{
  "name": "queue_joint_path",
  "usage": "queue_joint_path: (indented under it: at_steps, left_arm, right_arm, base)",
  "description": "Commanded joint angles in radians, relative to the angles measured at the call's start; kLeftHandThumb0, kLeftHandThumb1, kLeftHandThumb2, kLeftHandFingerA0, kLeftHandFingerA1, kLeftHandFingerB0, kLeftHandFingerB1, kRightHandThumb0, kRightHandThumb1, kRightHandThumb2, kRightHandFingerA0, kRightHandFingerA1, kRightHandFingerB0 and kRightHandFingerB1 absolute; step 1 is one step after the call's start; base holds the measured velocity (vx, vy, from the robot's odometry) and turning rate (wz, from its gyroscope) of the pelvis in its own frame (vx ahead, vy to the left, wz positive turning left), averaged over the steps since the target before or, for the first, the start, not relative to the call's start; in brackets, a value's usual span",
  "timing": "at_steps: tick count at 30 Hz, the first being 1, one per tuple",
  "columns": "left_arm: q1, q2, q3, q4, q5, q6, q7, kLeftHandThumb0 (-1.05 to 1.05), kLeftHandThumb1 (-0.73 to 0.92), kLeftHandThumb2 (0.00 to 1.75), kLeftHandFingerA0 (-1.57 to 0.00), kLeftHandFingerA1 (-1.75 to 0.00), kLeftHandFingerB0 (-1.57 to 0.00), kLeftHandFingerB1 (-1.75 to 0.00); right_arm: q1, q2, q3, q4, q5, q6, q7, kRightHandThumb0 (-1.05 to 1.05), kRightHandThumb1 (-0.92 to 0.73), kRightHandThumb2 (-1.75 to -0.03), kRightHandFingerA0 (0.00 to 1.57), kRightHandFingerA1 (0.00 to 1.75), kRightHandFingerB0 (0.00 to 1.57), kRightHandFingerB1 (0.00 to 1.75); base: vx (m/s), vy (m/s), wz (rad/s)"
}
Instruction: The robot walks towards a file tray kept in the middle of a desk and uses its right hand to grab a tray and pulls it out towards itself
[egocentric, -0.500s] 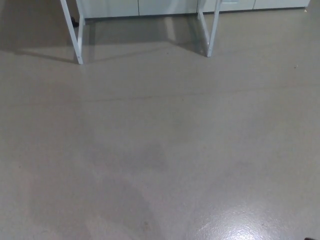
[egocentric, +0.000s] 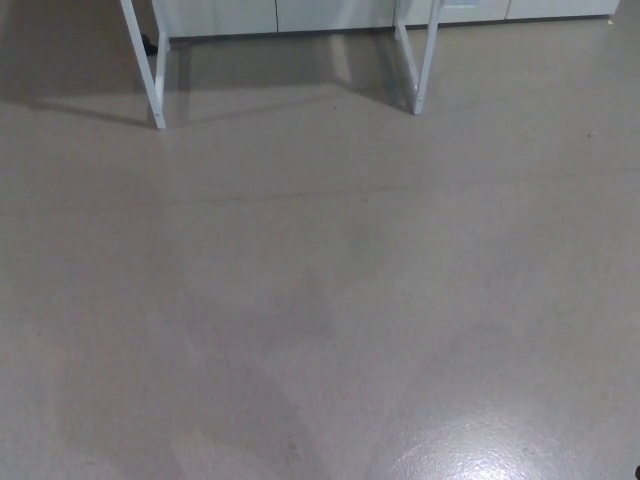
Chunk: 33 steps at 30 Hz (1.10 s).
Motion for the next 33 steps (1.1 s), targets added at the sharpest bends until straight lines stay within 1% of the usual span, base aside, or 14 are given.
queue_joint_path:
  at_steps: [1, 6, 8, 10, 11, 21, 22, 23, 24, 28, 29, 30, 31, 33]
  left_arm:
    - [0.003, 0.019, 0.007, -0.002, -0.019, -0.045, -0.020, -0.17, 0.63, 0.58, -0.46, -0.41, -0.41, -0.38]
    - [-0.002, 0.019, 0.005, -0.007, -0.018, -0.038, -0.016, -0.18, 0.62, 0.58, -0.48, -0.42, -0.43, -0.39]
    - [-0.008, 0.021, 0.003, -0.002, -0.017, -0.039, -0.018, -0.25, 0.59, 0.65, -0.46, -0.45, -0.41, -0.42]
    - [-0.010, 0.021, 0.003, -0.003, -0.016, -0.038, -0.017, -0.24, 0.59, 0.64, -0.46, -0.45, -0.41, -0.42]
    - [-0.014, 0.022, 0.003, 0.000, -0.015, -0.039, -0.014, -0.18, 0.63, 0.58, -0.49, -0.42, -0.42, -0.38]
    - [-0.019, 0.025, -0.005, 0.000, -0.006, -0.045, -0.012, -0.19, 0.63, 0.58, -0.49, -0.42, -0.43, -0.38]
    - [-0.017, 0.023, -0.004, -0.006, -0.007, -0.039, -0.007, -0.25, 0.59, 0.65, -0.47, -0.45, -0.42, -0.42]
    - [-0.015, 0.023, -0.004, -0.013, -0.008, -0.031, -0.004, -0.25, 0.59, 0.65, -0.47, -0.45, -0.42, -0.42]
    - [-0.014, 0.023, -0.004, -0.016, -0.011, -0.027, -0.005, -0.19, 0.62, 0.58, -0.50, -0.42, -0.43, -0.38]
    - [-0.006, 0.017, -0.004, -0.026, -0.013, -0.028, -0.004, -0.18, 0.63, 0.58, -0.49, -0.42, -0.43, -0.38]
    - [-0.007, 0.017, -0.005, -0.023, -0.011, -0.032, -0.003, -0.24, 0.61, 0.65, -0.44, -0.44, -0.41, -0.42]
    - [0.002, 0.015, -0.005, -0.023, -0.011, -0.035, -0.004, -0.24, 0.61, 0.65, -0.44, -0.44, -0.41, -0.42]
    - [0.007, 0.016, -0.006, -0.026, -0.009, -0.035, -0.003, -0.18, 0.63, 0.58, -0.47, -0.42, -0.42, -0.38]
    - [0.018, 0.014, -0.009, -0.028, -0.006, -0.040, -0.006, -0.17, 0.64, 0.57, -0.45, -0.40, -0.42, -0.37]
  right_arm:
    - [-0.002, 0.000, -0.003, 0.015, 0.035, -0.094, 0.005, -0.05, -0.49, -0.54, 0.72, 0.67, 0.50, 0.54]
    - [-0.010, -0.010, -0.001, 0.038, 0.035, -0.124, 0.011, -0.09, -0.48, -0.55, 0.71, 0.68, 0.49, 0.55]
    - [-0.014, -0.012, 0.001, 0.040, 0.032, -0.132, 0.008, -0.09, -0.48, -0.54, 0.71, 0.67, 0.49, 0.54]
    - [-0.019, -0.012, 0.002, 0.041, 0.032, -0.131, 0.006, -0.11, -0.47, -0.54, 0.72, 0.67, 0.49, 0.54]
    - [-0.026, -0.014, 0.001, 0.049, 0.033, -0.132, 0.005, -0.11, -0.46, -0.55, 0.72, 0.68, 0.49, 0.55]
    - [-0.022, -0.012, 0.006, 0.026, 0.038, -0.117, 0.001, -0.07, -0.49, -0.54, 0.73, 0.69, 0.50, 0.55]
    - [-0.024, -0.012, 0.005, 0.032, 0.041, -0.120, 0.003, -0.09, -0.48, -0.54, 0.73, 0.69, 0.50, 0.55]
    - [-0.026, -0.014, 0.006, 0.038, 0.040, -0.126, 0.003, -0.09, -0.48, -0.54, 0.73, 0.69, 0.50, 0.55]
    - [-0.027, -0.016, 0.006, 0.043, 0.041, -0.129, 0.006, -0.10, -0.47, -0.54, 0.73, 0.69, 0.50, 0.55]
    - [-0.013, -0.014, 0.013, 0.020, 0.036, -0.122, -0.006, -0.10, -0.48, -0.55, 0.71, 0.68, 0.49, 0.55]
    - [-0.013, -0.013, 0.014, 0.017, 0.034, -0.118, -0.013, -0.09, -0.49, -0.54, 0.71, 0.69, 0.49, 0.55]
    - [-0.005, -0.014, 0.016, 0.016, 0.034, -0.119, -0.011, -0.09, -0.49, -0.54, 0.71, 0.69, 0.49, 0.55]
    - [-0.004, -0.015, 0.017, 0.022, 0.033, -0.122, -0.013, -0.09, -0.48, -0.54, 0.71, 0.69, 0.50, 0.54]
    - [-0.003, -0.024, 0.017, 0.043, 0.033, -0.136, -0.006, -0.09, -0.48, -0.53, 0.70, 0.68, 0.49, 0.53]
  base:
    - [0.00, 0.000, 0.00]
    - [0.00, 0.000, 0.00]
    - [0.00, 0.000, 0.00]
    - [0.00, 0.000, 0.00]
    - [0.00, 0.000, 0.00]
    - [0.02, -0.004, 0.05]
    - [0.00, -0.021, 0.10]
    - [0.00, -0.031, 0.17]
    - [-0.01, 0.010, 0.31]
    - [0.02, 0.017, 0.13]
    - [0.07, 0.099, -0.03]
    - [0.07, 0.125, -0.02]
    - [0.06, 0.215, -0.13]
    - [0.16, 0.270, -0.28]
